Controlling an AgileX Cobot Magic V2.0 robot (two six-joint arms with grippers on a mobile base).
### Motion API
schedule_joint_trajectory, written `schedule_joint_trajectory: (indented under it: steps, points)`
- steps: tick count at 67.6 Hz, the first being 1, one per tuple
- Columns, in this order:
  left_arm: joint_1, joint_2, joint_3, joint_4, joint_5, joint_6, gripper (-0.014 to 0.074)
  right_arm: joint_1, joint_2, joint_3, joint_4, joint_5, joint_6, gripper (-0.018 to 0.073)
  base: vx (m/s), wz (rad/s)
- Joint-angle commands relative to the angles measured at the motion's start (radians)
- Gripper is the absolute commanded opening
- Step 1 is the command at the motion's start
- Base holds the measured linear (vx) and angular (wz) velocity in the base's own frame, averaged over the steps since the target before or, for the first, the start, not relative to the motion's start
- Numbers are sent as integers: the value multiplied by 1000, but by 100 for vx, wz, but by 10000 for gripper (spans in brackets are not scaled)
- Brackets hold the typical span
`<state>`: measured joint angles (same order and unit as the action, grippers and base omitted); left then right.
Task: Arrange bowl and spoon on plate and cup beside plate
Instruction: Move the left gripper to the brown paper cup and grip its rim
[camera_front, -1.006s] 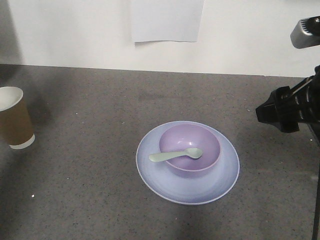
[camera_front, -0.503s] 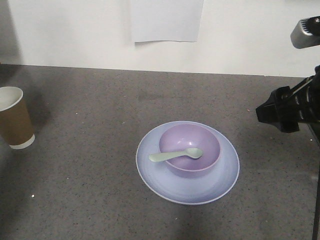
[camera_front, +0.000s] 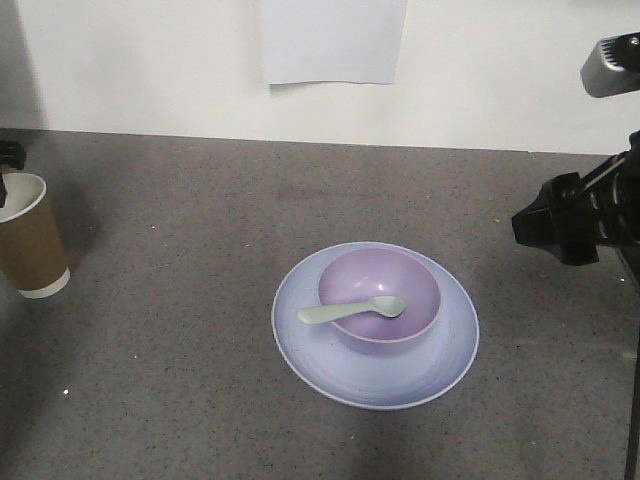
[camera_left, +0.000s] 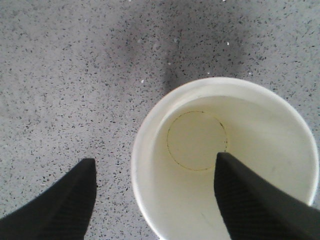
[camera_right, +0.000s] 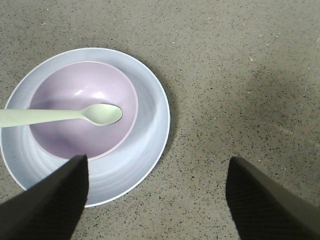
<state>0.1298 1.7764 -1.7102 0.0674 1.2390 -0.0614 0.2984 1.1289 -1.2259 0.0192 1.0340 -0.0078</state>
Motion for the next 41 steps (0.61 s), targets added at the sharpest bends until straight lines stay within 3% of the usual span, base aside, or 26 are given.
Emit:
schedule_joint_trajectory:
  steps: [1,23,32,41]
  points:
    - [0,-33,-23,7,-35,-9,489,-4,-18,-27,-4,-47,-3,557,0,0]
    - [0,15,-24,3,-22,-9,447,-4,-18,-27,-4,-47,-3,557,0,0]
    - [0,14,-24,4,-23,-10,348,-4,-18,-27,-4,-47,-3,557,0,0]
    - [0,14,-24,4,-23,-10,174,-4,-18,-27,-4,-47,-3,557,0,0]
